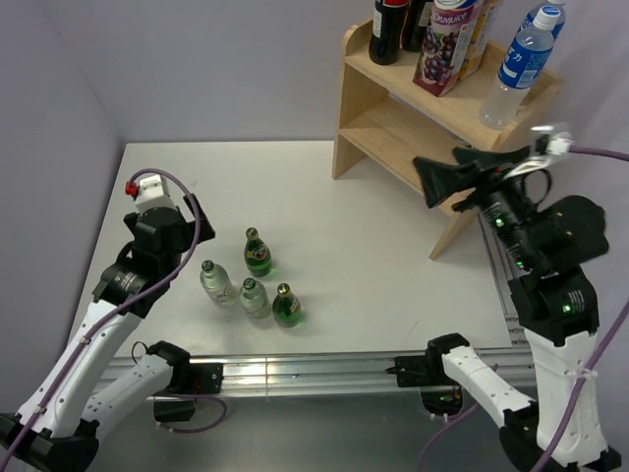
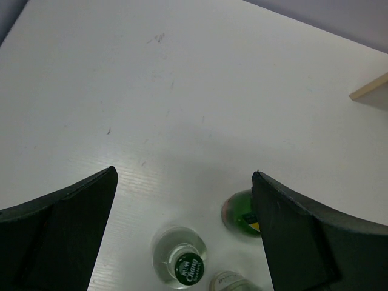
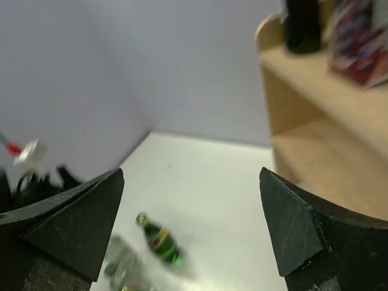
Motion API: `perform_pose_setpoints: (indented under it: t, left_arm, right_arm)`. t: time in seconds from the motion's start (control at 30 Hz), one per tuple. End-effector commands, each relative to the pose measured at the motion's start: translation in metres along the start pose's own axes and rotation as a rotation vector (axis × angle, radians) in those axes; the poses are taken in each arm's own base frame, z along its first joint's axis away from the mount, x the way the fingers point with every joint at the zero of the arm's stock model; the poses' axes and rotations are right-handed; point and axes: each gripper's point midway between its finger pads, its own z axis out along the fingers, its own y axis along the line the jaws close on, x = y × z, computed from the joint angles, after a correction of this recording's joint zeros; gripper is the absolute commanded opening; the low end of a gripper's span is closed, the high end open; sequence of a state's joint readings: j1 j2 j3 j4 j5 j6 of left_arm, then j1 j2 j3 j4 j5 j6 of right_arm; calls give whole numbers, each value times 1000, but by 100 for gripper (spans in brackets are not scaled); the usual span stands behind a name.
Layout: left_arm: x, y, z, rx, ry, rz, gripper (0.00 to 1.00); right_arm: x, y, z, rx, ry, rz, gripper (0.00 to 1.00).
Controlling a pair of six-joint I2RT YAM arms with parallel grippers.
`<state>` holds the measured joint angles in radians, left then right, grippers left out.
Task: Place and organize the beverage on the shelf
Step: Pick up the drink from the center of the board.
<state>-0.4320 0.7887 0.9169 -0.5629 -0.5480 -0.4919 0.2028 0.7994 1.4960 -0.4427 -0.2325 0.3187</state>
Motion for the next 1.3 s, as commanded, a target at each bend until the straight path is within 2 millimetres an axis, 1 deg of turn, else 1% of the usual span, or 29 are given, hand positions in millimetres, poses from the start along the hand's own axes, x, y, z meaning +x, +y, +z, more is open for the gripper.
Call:
perform_pose_setpoints:
  t: [0.0,0.03,0.1,0.13,0.17,0.2,0.23,0.3,0.33,0.37,0.4,0.43,0.47,0.53,0.57,0.6,0.67,0.7,0.77,0.8,0.9,0.97,1.0,1.07,1.1,1.13,1.17,1.2,1.27]
  left_arm:
    - [-21,-28,-11,125,7,-32,100]
    - [-19,-39,-13,184,32,-34,100]
    - [-15,-54,-17,267,62,-40,100]
    - [-7,-66,-18,322,109,-37,99]
    - [-6,-72,-19,344,129,-42,99]
    - [-1,-77,-16,355,158,-49,99]
    - [4,-83,-16,377,184,-49,100]
    - [8,-90,-14,374,208,-42,99]
    - [15,-92,-8,348,232,-26,99]
    - [18,-94,-9,307,232,2,99]
    - [27,-98,-5,282,253,34,99]
    - [32,-102,-7,276,262,56,100]
    - [35,-108,-12,271,257,83,99]
    - [42,-116,-13,285,269,96,100]
    - [45,-120,-13,299,277,97,100]
    - [47,-130,-12,332,282,87,99]
    - [51,-135,-8,336,291,89,99]
    - [56,-133,-1,299,297,99,100]
    - [62,-131,8,253,302,103,99]
    - [68,-127,14,216,312,118,99]
    - [79,-122,23,164,330,121,97]
    - [83,-123,25,161,334,118,94]
    - [85,-125,26,164,338,118,91]
    - [84,-124,29,154,327,115,87]
    - [85,-123,31,145,326,119,83]
    - [85,-123,32,139,323,120,81]
    - [85,-124,33,142,322,124,79]
    - [87,-125,34,141,329,130,75]
    - [88,-128,37,141,327,132,72]
  right_arm:
    - [61,5,11,-29,191,2,100]
    - [83,7,11,-49,246,4,100]
    - [104,23,6,-153,290,8,100]
    - [125,18,6,-140,329,16,100]
    - [130,16,5,-134,326,21,100]
    - [139,13,6,-127,337,24,100]
    - [156,7,7,-114,362,29,100]
    - [173,1,8,-87,395,41,100]
    - [183,-3,8,-76,419,48,100]
    - [186,-4,9,-69,416,55,100]
    - [187,-3,8,-56,413,108,100]
    - [183,-8,7,-27,360,128,100]
    - [183,-4,5,-48,342,153,100]
    - [187,-3,-3,-97,265,142,100]
    - [189,2,-6,-131,254,160,100]
    - [189,6,-8,-158,245,173,100]
    - [195,17,-9,-227,295,164,100]
    - [198,21,-9,-253,318,145,100]
    - [204,26,-6,-279,363,151,100]
    - [205,25,-6,-276,368,151,100]
    - [210,18,-6,-238,371,143,100]
    - [213,16,-8,-237,360,143,100]
    - [218,15,-9,-239,367,144,100]
    - [221,14,-9,-236,373,138,100]
    - [221,13,-8,-231,377,128,100]
    - [226,9,-8,-216,398,124,99]
    - [227,8,-8,-212,404,118,99]
    - [229,8,-8,-211,408,117,99]
    - [232,9,-8,-225,406,115,99]
